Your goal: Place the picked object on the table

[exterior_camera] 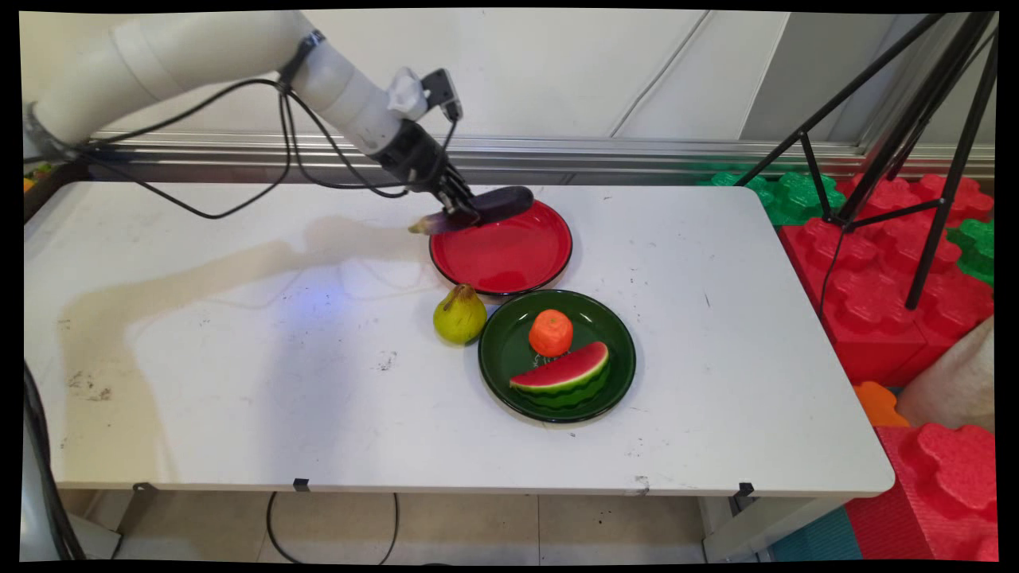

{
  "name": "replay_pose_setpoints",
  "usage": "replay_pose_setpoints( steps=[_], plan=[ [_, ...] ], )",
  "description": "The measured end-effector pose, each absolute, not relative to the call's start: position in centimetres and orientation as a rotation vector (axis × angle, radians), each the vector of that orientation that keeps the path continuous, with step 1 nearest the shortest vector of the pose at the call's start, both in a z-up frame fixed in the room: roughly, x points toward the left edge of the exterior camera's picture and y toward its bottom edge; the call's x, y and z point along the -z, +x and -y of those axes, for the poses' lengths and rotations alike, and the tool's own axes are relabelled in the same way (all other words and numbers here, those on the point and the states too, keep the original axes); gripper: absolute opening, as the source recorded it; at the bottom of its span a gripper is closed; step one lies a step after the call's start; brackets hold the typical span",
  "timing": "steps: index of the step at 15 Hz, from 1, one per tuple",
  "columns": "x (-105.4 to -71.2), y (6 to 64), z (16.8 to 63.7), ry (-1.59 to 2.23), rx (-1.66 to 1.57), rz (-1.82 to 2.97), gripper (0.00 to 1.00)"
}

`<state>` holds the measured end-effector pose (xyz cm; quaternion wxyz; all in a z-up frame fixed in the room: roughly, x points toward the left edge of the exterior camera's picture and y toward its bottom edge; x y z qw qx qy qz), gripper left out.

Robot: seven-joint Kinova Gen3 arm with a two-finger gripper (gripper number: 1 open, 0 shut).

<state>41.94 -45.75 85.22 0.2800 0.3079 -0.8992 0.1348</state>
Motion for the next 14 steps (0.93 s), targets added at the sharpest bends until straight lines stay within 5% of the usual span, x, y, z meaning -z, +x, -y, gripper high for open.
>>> replay_pose_setpoints(
  steps=[14],
  plan=[
    [-89.4, 47.1, 36.0, 0.887, -0.278, 2.563, 0.00]
  ],
)
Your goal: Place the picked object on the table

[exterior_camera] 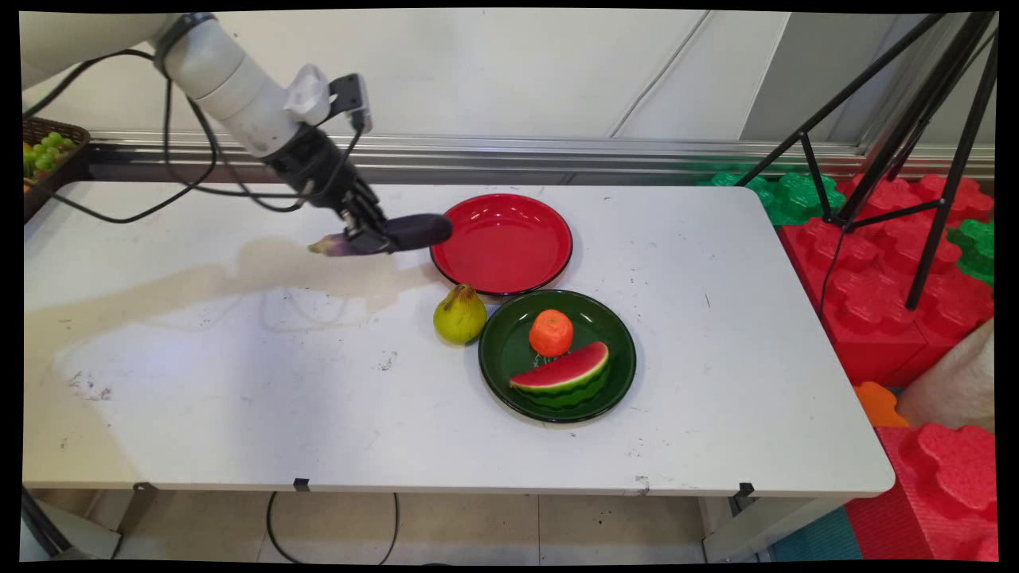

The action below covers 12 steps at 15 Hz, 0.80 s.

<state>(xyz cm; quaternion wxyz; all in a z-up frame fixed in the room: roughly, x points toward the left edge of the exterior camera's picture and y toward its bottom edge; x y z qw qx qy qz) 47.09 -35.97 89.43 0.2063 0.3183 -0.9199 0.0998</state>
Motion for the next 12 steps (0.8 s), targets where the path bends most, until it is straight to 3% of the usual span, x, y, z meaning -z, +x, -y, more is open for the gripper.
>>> replay_pose_setpoints(
  steps=[4, 12],
  plan=[
    [-88.7, 48.2, 34.5, 0.873, -0.257, 2.612, 0.00],
    [-84.2, 49.5, 33.6, 0.847, -0.192, 2.662, 0.00]
  ],
)
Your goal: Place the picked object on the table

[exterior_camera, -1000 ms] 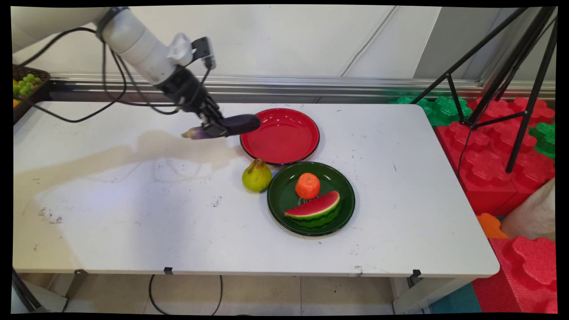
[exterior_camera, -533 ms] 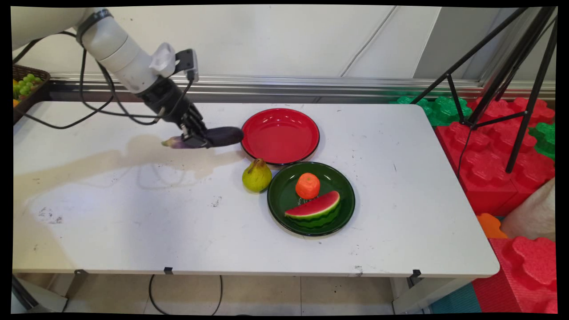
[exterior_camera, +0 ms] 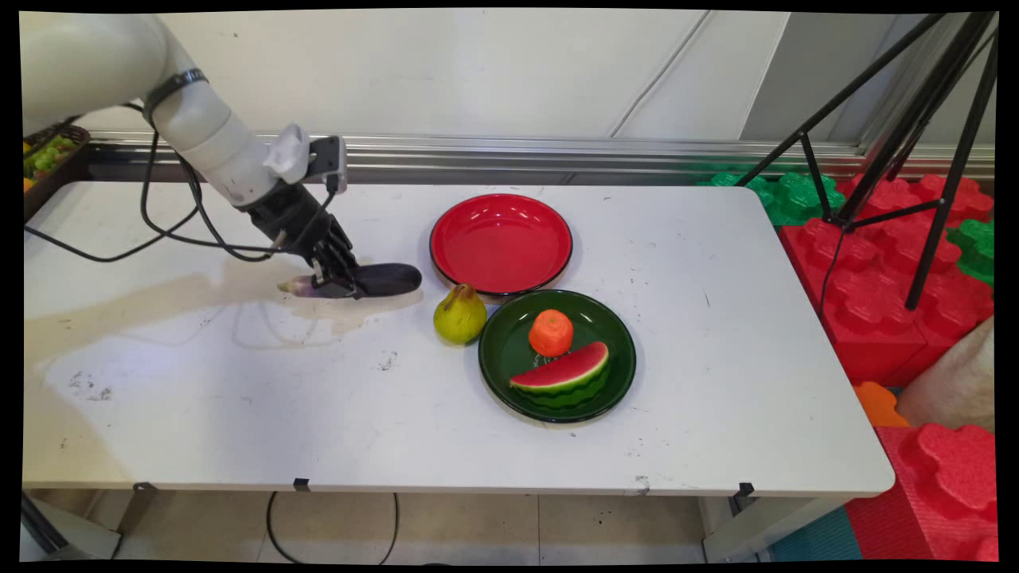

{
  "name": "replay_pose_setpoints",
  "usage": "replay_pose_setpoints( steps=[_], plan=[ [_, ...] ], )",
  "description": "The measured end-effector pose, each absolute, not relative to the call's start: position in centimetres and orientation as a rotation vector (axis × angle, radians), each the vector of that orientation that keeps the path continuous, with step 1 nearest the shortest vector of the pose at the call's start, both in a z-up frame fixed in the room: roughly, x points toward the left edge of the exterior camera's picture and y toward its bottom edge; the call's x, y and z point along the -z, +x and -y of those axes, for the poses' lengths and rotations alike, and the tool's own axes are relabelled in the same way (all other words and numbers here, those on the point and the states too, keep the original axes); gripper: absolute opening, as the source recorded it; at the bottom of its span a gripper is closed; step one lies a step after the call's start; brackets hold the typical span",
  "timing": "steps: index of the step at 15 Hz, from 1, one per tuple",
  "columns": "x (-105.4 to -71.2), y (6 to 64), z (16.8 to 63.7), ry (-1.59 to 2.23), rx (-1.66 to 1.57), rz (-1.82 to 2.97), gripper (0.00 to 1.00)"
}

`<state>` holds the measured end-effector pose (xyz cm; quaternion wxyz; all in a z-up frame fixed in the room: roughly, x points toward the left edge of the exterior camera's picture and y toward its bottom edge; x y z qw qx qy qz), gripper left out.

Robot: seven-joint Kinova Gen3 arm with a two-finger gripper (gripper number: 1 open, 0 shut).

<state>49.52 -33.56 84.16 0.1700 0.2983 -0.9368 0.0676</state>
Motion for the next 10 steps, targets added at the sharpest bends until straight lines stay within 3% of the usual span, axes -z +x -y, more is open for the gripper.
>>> replay_pose_setpoints(
  steps=[5, 6, 10],
  plan=[
    [-81.5, 49.8, 34.2, 0.835, -0.183, 2.663, 0.00],
    [-81.1, 49.8, 34.4, 0.832, -0.183, 2.662, 1.00],
    [-80.4, 49.8, 34.7, 0.832, -0.188, 2.649, 1.00]
  ],
)
